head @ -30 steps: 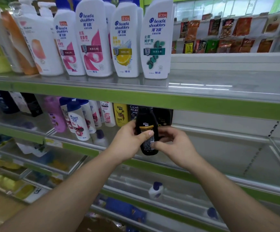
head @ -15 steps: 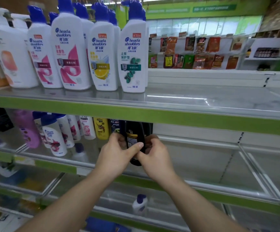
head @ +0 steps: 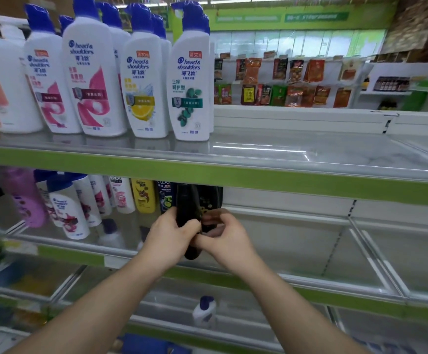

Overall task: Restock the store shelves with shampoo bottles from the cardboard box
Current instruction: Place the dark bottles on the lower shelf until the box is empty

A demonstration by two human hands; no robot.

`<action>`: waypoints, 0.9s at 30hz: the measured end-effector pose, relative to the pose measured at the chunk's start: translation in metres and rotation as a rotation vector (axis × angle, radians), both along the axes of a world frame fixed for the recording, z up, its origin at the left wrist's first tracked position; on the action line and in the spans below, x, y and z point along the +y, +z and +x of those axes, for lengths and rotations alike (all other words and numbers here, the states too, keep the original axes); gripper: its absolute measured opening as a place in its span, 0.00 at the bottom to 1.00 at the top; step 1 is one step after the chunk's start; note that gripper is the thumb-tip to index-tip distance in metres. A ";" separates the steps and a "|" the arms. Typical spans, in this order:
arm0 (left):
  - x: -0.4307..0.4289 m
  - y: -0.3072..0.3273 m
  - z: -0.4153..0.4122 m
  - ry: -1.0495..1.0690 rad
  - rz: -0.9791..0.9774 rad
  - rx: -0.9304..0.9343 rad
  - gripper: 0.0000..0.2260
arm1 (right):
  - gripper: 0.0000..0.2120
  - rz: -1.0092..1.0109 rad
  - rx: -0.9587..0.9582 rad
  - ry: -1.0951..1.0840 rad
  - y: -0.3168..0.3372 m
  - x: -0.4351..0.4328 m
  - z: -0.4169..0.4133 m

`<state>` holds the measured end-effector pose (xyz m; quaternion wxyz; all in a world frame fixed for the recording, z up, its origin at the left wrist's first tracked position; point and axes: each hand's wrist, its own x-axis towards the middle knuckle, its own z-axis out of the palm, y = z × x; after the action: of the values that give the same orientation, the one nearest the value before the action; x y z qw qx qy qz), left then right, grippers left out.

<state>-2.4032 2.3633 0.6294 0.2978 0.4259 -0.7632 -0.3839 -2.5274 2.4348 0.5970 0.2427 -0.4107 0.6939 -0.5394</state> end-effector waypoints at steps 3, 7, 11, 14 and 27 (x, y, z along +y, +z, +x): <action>0.003 0.005 -0.003 -0.057 0.076 0.065 0.02 | 0.31 0.021 -0.116 0.162 0.000 0.000 -0.015; 0.005 0.016 -0.003 -0.117 0.182 0.126 0.10 | 0.18 -0.021 -0.087 0.243 0.003 0.003 -0.022; 0.001 0.021 -0.003 -0.153 0.249 0.169 0.13 | 0.11 -0.044 0.008 0.227 0.001 0.004 -0.024; -0.003 0.013 -0.004 -0.160 0.190 0.144 0.14 | 0.14 -0.024 0.048 0.135 -0.005 0.002 -0.023; -0.018 -0.027 0.004 -0.151 0.073 -0.093 0.26 | 0.15 0.131 0.339 -0.190 -0.019 -0.012 -0.025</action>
<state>-2.3990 2.3458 0.6022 0.2165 0.3953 -0.7916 -0.4127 -2.5527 2.4230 0.5784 0.0966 -0.4117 0.7939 -0.4369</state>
